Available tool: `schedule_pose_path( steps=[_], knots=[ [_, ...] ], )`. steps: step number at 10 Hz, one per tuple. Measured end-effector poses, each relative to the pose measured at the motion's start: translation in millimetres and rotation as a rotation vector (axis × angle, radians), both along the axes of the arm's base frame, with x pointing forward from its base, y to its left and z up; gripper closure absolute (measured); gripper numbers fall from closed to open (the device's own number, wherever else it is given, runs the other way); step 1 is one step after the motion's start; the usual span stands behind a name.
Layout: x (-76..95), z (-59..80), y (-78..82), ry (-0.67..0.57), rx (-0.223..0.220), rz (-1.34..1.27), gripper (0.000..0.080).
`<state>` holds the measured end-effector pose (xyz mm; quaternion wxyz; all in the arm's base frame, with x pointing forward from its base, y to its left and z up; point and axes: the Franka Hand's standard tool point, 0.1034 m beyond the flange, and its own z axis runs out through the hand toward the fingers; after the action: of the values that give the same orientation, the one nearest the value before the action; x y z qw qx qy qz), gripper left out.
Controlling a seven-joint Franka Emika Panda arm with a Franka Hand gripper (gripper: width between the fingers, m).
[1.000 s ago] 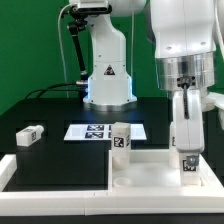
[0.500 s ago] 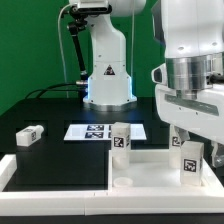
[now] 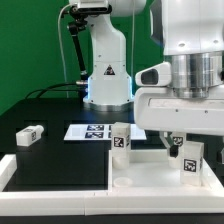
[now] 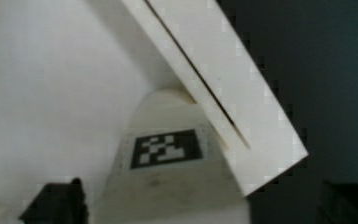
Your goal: Assemble square table
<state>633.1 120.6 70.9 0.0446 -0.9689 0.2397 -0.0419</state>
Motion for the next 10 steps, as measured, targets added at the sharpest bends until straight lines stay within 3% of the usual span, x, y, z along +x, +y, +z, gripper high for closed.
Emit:
schedule_pose_path(
  steps=[3,5,9,10],
  knots=[
    [-0.2,-0.4,-0.1,0.003,0.004,-0.041,0.0176],
    [-1.1,-1.3,-0.8,0.015,0.017,-0.167,0.0506],
    [-2.2,-2.2,-4.5,0.036,0.041,-0.432,0.0506],
    [-2.8,-2.3,-7.4,0.062,0.072,-0.626,0.0506]
  ],
)
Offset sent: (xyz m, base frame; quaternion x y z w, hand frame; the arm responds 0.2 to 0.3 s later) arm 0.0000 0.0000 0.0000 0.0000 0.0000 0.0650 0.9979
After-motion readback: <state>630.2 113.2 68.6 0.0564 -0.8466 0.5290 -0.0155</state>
